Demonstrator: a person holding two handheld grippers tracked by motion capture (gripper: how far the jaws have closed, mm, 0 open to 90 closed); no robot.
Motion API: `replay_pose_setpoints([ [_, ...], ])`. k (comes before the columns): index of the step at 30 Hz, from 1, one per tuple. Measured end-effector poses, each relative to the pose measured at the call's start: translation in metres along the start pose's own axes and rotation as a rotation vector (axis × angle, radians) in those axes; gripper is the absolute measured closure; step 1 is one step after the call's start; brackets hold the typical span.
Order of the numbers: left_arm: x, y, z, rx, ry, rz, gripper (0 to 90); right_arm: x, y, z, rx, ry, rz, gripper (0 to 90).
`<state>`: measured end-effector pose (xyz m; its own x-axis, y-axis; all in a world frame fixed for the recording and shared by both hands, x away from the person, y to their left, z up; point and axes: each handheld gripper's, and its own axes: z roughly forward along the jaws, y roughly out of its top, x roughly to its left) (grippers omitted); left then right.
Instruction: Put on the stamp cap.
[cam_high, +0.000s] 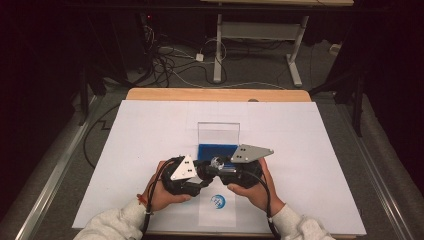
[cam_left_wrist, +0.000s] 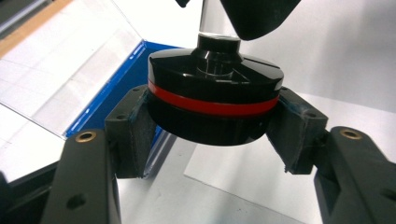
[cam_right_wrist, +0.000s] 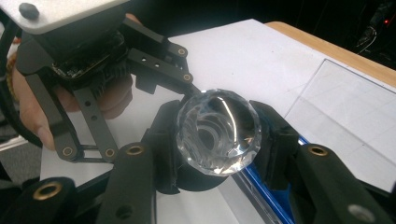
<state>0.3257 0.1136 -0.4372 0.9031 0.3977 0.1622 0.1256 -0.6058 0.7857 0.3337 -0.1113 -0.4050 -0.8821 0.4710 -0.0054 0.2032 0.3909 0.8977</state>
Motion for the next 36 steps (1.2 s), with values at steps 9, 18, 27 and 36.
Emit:
replay_pose_setpoints([
  [9, -0.008, 0.002, 0.006, 0.033, 0.011, 0.037, 36.3, -0.006, -0.001, 0.0, -0.015, 0.019, 0.061, 57.0],
  [18, -0.002, 0.001, 0.002, -0.012, -0.02, -0.045, 36.4, 0.0, -0.001, 0.0, -0.02, 0.009, 0.023, 56.8],
  [27, -0.004, 0.001, 0.002, 0.007, -0.044, -0.05, 36.5, 0.005, -0.004, -0.001, -0.013, 0.015, -0.018, 56.9],
  [36, -0.005, 0.0, 0.003, 0.021, -0.07, -0.068, 36.5, 0.009, -0.005, 0.0, -0.009, 0.019, -0.041, 56.9],
])
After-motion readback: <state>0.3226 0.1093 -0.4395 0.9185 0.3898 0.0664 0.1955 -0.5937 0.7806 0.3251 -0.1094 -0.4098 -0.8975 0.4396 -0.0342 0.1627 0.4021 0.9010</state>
